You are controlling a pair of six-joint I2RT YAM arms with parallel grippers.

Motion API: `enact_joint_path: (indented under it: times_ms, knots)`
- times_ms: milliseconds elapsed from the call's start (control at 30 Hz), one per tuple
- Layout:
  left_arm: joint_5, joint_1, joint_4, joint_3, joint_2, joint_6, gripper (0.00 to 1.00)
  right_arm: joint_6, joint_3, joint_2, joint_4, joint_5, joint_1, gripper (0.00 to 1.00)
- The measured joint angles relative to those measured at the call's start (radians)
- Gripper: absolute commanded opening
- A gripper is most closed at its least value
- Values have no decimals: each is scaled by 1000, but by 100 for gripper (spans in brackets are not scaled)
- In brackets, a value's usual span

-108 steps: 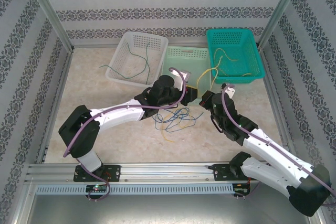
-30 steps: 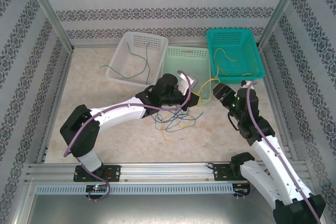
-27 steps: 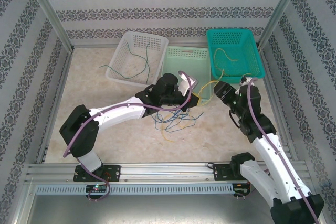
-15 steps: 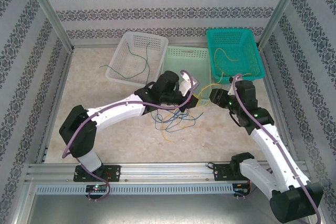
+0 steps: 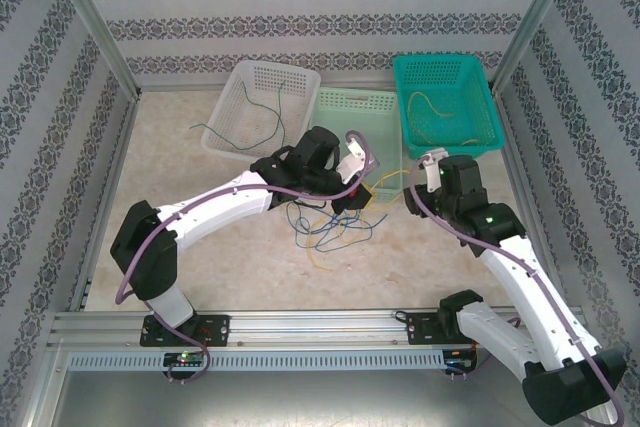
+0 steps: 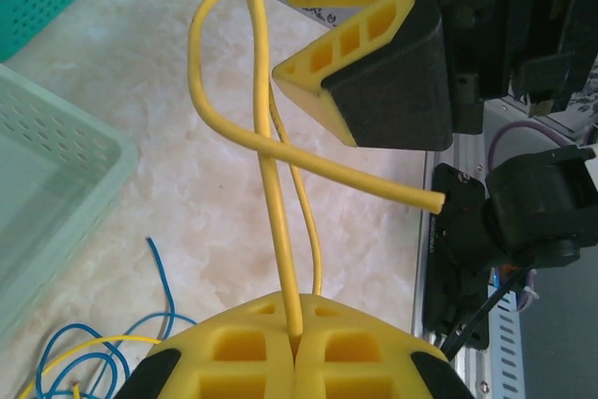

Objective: Untangle the cables

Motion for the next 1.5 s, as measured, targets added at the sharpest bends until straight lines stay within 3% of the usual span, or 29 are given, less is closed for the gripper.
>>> enact_joint_path:
  times_ms: [500, 867, 1100, 1500]
  knots:
    - [33, 0, -95, 25, 1, 61, 0, -71, 6, 4, 4, 34, 39, 60]
    - [-40, 2, -111, 34, 3, 77, 0, -14, 8, -33, 3, -120, -54, 63]
    - [-58, 2, -111, 34, 3, 80, 0, 62, 22, 41, 3, -251, -61, 59]
    - [-34, 2, -110, 34, 3, 84, 0, 170, 20, 110, 65, -291, -80, 53]
